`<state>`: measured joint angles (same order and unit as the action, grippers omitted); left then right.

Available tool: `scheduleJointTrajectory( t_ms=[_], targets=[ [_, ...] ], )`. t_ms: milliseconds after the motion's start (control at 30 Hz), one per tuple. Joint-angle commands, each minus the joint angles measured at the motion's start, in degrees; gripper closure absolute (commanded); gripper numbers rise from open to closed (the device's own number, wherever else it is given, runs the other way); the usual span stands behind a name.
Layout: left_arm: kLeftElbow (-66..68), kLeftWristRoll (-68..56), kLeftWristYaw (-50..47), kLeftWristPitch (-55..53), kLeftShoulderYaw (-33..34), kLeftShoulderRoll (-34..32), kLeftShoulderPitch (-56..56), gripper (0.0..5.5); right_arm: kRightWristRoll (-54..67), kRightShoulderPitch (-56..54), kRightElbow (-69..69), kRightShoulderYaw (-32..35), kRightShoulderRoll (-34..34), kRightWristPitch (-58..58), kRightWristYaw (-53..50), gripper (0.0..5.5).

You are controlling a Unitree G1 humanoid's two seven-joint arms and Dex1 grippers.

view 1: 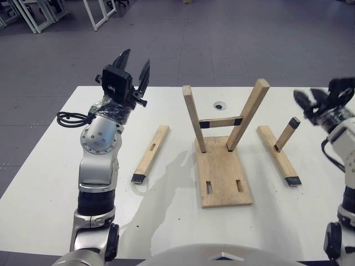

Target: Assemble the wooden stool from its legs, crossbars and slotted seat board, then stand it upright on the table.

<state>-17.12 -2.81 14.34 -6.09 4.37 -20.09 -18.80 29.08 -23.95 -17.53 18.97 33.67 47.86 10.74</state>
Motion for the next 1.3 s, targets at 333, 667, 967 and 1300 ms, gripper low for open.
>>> scheduleJointTrajectory(
  t_ms=[333, 667, 967, 1300],
  targets=[
    [0.1, 1.0, -0.4, -0.6, -0.3, 0.6, -0.8, 3.26, -11.6, -1.9, 7.3, -5.0, -13.4, -5.8, -13.8, 2.89],
    [-0.5, 1.3, -0.7, -0.7, -0.2, 1.2, 0.0, 3.26, -9.6, -12.3, 9.6, 0.4, -10.2, -13.9, -8.8, 2.89],
    [0.6, 1.1, -0.6, -0.7, 0.1, 1.7, 0.2, 3.26, -16.9, 5.2, 28.5, -8.8, -12.9, -17.5, -3.2, 2.89],
    [1.2, 1.0, -0.3, -0.5, 0.2, 1.7, 0.3, 3.26, -6.6, -4.1, 6.7, 0.5, -15.9, -15.2, -7.7, 2.89]
  ],
)
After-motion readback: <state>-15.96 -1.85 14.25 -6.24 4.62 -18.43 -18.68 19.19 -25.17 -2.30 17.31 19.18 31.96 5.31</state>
